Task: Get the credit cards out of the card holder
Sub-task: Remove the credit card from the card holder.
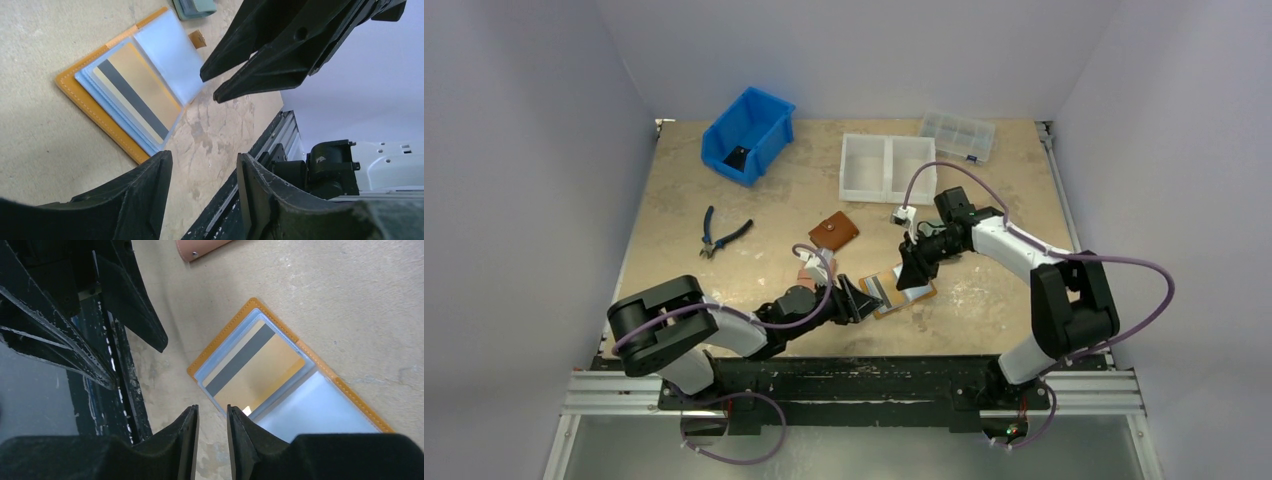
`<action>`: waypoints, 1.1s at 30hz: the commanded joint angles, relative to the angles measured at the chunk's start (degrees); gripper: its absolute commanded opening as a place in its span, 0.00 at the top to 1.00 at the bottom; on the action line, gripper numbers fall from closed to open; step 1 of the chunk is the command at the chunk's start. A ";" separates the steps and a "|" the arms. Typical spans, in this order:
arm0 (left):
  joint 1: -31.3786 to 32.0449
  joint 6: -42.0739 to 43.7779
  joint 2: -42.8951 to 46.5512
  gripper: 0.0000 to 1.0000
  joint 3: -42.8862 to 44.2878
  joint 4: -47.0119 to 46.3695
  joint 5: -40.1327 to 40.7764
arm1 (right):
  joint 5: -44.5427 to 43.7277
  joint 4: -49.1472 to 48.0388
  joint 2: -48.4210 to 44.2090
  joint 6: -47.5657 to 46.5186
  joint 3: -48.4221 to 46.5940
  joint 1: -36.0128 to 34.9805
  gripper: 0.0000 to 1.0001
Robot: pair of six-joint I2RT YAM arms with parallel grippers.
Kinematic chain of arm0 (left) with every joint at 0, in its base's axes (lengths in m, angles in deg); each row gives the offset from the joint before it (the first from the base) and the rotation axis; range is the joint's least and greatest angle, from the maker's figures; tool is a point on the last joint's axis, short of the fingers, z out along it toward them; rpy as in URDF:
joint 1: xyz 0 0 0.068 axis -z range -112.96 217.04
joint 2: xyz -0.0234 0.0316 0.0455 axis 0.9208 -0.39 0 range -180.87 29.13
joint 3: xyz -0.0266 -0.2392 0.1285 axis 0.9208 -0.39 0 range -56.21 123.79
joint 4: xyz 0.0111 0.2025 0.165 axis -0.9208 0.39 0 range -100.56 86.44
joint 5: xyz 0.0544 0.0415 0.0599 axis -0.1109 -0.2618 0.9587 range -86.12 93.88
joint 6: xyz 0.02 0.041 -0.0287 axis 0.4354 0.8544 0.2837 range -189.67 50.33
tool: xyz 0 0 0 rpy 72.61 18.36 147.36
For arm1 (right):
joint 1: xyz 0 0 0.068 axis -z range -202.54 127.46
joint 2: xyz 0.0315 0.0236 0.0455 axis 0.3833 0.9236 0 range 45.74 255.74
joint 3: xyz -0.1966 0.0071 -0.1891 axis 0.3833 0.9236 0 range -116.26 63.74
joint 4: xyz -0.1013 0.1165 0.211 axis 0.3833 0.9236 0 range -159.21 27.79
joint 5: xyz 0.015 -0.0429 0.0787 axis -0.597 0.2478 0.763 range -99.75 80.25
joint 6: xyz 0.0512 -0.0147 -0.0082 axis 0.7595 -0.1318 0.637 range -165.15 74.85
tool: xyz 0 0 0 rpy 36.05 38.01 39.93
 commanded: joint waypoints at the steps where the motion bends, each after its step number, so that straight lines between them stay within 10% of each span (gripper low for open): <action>1: -1.35 1.16 -1.22 0.47 1.46 -4.49 0.85 | 5.06 -3.46 1.42 7.38 -2.48 -0.21 0.65; 33: -3.31 1.30 -10.89 0.74 6.48 -4.07 0.68 | -8.24 -12.76 7.37 22.76 -1.09 -0.13 0.59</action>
